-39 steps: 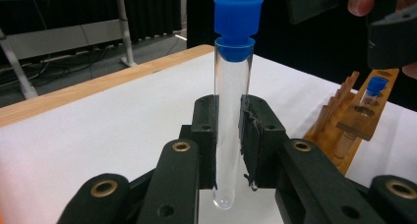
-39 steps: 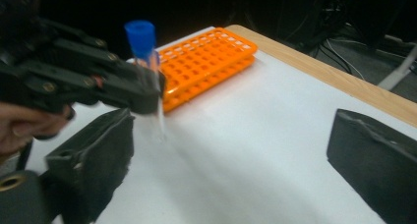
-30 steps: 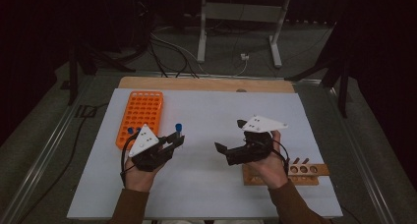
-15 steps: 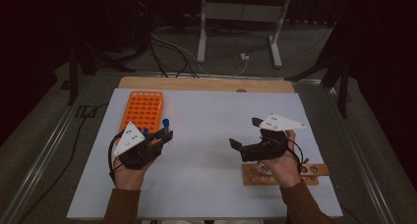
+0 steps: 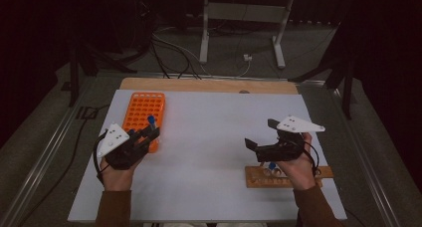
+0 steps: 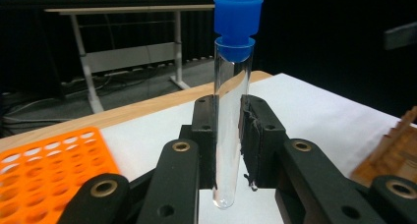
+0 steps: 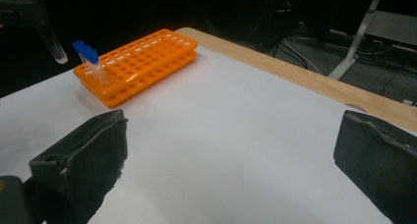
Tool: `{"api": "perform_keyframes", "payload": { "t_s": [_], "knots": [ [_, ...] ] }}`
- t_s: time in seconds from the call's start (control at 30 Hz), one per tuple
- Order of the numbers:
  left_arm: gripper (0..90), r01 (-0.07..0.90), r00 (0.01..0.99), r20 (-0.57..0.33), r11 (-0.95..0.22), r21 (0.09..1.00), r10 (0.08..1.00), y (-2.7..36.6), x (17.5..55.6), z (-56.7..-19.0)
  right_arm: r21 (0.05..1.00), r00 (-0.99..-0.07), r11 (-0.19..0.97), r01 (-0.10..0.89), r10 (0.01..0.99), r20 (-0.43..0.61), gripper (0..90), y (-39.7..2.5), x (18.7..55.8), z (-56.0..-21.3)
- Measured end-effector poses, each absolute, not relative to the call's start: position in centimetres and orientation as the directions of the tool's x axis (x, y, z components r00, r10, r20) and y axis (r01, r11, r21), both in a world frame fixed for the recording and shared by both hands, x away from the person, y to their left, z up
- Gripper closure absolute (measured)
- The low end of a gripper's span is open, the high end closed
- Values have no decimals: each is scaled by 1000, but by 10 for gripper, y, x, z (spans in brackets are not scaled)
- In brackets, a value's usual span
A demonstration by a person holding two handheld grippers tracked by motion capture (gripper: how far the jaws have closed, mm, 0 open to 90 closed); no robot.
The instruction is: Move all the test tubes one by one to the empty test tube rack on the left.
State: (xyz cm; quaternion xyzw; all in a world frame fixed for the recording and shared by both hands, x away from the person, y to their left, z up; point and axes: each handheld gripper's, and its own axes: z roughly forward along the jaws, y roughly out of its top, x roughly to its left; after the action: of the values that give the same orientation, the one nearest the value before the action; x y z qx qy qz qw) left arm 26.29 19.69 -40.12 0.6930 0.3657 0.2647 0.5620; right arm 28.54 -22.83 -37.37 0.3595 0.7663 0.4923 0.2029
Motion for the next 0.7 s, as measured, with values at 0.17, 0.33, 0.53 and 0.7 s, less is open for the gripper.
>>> {"api": "perform_keyframes", "payload": {
  "t_s": [0.17, 0.33, 0.53, 0.7],
  "knots": [
    [783, 215, 549, -47, -86, 973, 834, 212, 263, -403, 899, -656, 257, 354, 754, 43, 0, -231, 286, -375],
    [783, 216, 505, -53, -67, 974, 861, 225, 264, -408, 900, -647, 250, 357, 761, 46, 0, -236, 286, -375],
    [783, 220, 459, -44, -65, 973, 887, 235, 266, -415, 901, -639, 236, 364, 767, 57, 0, -242, 284, -379],
    [782, 220, 420, -46, -53, 974, 906, 244, 266, -419, 902, -633, 227, 367, 772, 63, 0, -247, 284, -381]
  ]
}}
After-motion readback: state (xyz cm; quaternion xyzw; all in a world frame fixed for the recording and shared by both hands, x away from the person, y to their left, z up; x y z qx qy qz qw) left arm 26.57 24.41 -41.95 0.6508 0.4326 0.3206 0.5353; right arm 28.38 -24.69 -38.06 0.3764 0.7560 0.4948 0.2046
